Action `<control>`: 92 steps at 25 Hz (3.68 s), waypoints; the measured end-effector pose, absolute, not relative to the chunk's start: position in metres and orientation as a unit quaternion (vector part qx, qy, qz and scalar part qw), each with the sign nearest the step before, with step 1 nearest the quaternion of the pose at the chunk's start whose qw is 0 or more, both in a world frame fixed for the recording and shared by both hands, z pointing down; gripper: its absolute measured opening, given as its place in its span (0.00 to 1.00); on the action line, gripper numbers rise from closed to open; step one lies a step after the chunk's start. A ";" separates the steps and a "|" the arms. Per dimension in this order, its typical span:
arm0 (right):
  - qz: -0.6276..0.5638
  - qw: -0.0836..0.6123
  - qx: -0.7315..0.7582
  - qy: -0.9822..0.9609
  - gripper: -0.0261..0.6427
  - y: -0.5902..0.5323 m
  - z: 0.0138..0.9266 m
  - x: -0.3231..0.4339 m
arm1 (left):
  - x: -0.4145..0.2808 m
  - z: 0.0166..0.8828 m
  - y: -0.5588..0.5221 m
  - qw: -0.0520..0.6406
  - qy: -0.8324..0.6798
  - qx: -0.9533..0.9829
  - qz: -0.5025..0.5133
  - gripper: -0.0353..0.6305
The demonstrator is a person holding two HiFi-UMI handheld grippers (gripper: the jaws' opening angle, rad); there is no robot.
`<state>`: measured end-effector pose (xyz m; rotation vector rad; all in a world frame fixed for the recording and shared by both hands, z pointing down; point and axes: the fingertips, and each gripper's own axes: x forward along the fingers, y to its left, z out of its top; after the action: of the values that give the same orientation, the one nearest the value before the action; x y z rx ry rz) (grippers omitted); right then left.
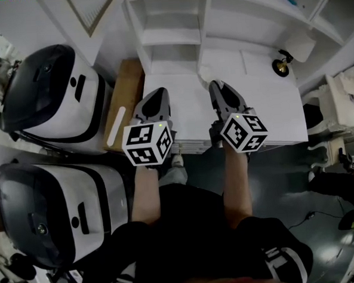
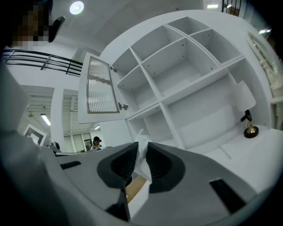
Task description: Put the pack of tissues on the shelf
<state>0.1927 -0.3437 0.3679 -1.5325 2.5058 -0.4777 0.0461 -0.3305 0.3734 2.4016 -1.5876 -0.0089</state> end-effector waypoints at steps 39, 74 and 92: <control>0.163 0.085 -0.505 0.843 0.14 -0.535 0.147 0.100 | 0.025 0.265 -0.529 0.032 -0.492 0.865 -0.095 0.07; 0.207 0.061 -0.510 0.833 0.28 -0.578 0.173 0.071 | 0.013 0.279 -0.573 0.051 -0.492 0.864 -0.100 0.07; 0.072 0.036 -0.564 0.822 0.07 -0.553 0.261 0.109 | 0.031 0.295 -0.556 0.058 -0.490 0.865 -0.086 0.07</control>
<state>0.1092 -0.5535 0.2607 -1.7329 2.5245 0.2216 0.0311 -0.5563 0.2951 2.6234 -1.4859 -0.2595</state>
